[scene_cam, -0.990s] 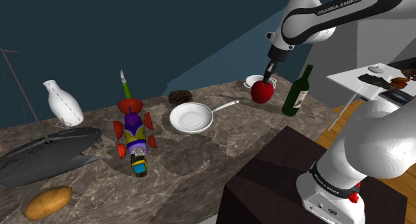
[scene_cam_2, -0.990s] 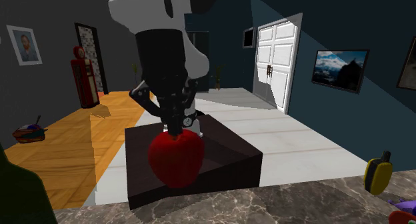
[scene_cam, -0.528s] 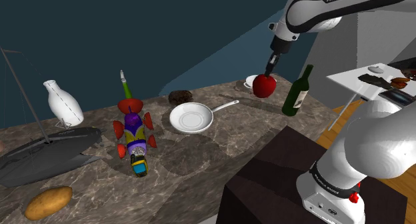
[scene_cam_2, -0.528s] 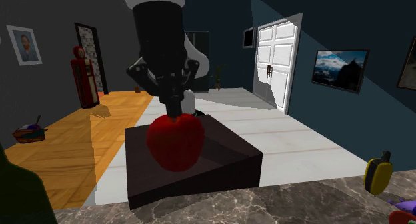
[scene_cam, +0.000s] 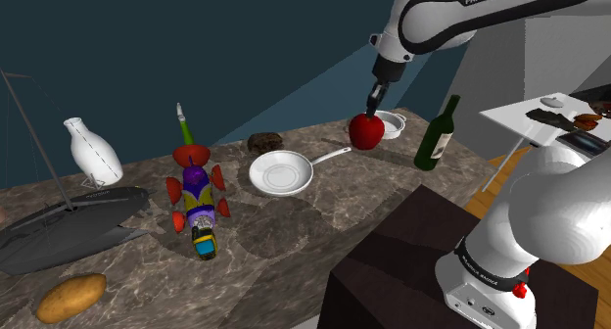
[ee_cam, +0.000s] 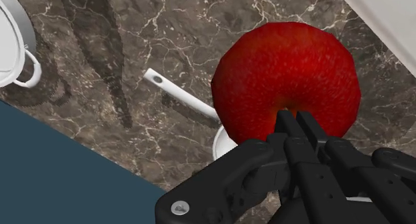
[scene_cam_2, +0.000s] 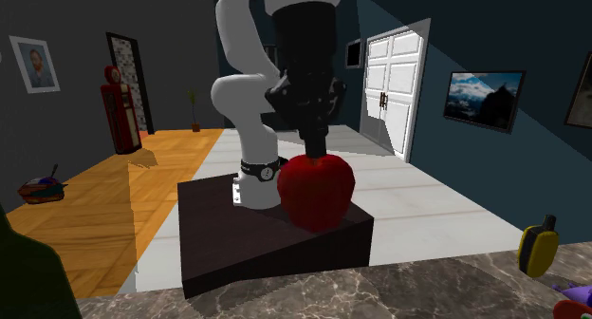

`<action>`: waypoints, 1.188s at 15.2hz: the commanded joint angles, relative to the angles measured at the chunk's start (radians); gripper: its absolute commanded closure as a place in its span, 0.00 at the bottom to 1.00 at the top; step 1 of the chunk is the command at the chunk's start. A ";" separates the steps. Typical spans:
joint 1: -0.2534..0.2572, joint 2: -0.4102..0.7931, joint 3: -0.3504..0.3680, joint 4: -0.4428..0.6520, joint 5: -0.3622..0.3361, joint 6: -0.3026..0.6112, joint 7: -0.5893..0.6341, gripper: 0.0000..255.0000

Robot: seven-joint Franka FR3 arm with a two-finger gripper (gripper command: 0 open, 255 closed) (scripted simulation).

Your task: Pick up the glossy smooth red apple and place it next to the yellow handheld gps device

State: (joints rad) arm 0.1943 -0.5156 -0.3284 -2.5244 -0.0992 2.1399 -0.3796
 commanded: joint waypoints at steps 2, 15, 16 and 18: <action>0.036 0.018 0.060 0.004 0.026 0.014 0.078 1.00; 0.178 0.221 0.277 0.163 0.111 0.058 0.372 1.00; 0.187 0.242 0.292 0.183 0.113 0.060 0.393 1.00; 0.204 0.286 0.320 0.227 0.116 0.060 0.437 1.00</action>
State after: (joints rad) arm 0.3886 -0.2559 -0.0246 -2.3289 0.0142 2.2049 0.0314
